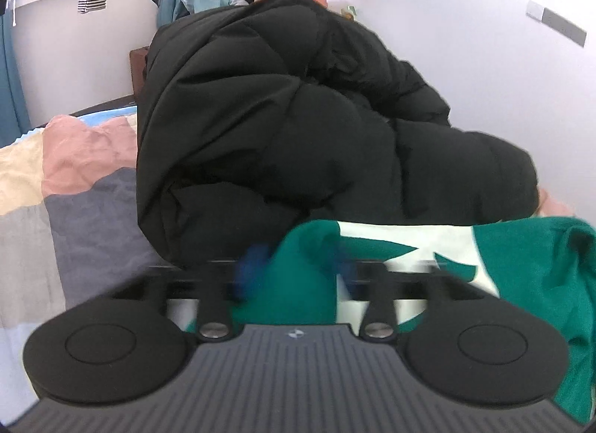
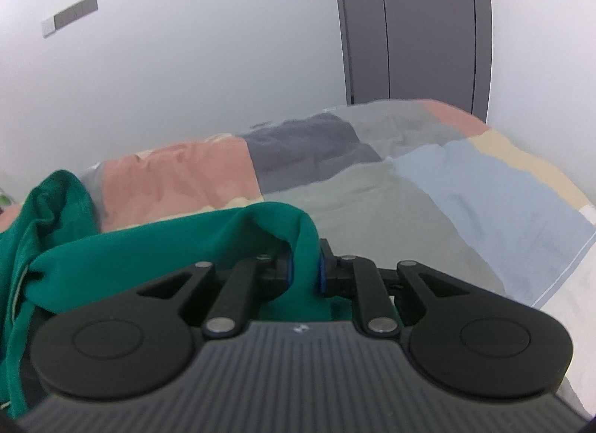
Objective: Fold large clothes
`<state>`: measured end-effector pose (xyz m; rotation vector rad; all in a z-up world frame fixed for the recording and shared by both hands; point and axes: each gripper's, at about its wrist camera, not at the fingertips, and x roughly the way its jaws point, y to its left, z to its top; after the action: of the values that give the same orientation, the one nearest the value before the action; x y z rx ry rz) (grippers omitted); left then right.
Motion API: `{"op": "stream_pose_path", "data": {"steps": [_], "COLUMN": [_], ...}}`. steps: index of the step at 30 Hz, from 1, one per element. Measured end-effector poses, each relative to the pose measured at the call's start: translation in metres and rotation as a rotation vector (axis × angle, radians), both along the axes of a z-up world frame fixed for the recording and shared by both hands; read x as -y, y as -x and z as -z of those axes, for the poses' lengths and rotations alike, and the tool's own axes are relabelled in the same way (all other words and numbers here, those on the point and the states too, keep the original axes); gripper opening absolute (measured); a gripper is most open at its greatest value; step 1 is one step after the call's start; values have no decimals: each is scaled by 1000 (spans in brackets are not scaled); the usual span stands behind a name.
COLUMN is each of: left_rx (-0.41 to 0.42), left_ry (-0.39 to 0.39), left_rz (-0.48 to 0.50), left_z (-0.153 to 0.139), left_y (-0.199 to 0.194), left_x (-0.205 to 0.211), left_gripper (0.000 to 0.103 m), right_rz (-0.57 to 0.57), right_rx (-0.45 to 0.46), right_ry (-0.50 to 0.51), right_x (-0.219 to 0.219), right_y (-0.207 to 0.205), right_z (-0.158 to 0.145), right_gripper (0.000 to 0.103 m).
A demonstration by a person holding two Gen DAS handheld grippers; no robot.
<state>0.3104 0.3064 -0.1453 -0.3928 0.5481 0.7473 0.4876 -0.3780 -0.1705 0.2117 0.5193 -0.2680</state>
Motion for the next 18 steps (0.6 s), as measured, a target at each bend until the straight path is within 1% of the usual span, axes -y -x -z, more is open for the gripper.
{"op": "stream_pose_path", "data": {"steps": [2,5,6,9,10,11,13,15,18], "left_rx": [4,-38,-35,-11,6,20,50,97,152], "left_ry": [-48,-57,-66,-81,-83,-86,-85,-60,-34], "left_rz": [-4,29,46,104,133,155,215,288,398], "left_z": [-6,-14,-18,-32,-38,-43,-55,-65,-72], "left_y": [7,10,14,23,27,31,35,42,48], "left_x": [14,35,44,69,78,88,110,134,174], "left_gripper": [76,76,76,76,76,76,76,76,76], "right_rz": [6,20,22,-10,-19,-30,-57,-78,-138], "right_rx": [10,27,26,50,63,75,118,159,180], "right_ry": [-2,-26,-20,12,26,32,14,7,6], "right_x": [-1,1,-1,-7,-10,-12,-16,-23,-38], "right_y": [4,7,10,23,28,34,46,58,71], "right_z": [-4,-11,-13,-26,-30,-36,-44,-53,-64], "right_gripper": [17,23,25,26,29,34,64,72,71]}}
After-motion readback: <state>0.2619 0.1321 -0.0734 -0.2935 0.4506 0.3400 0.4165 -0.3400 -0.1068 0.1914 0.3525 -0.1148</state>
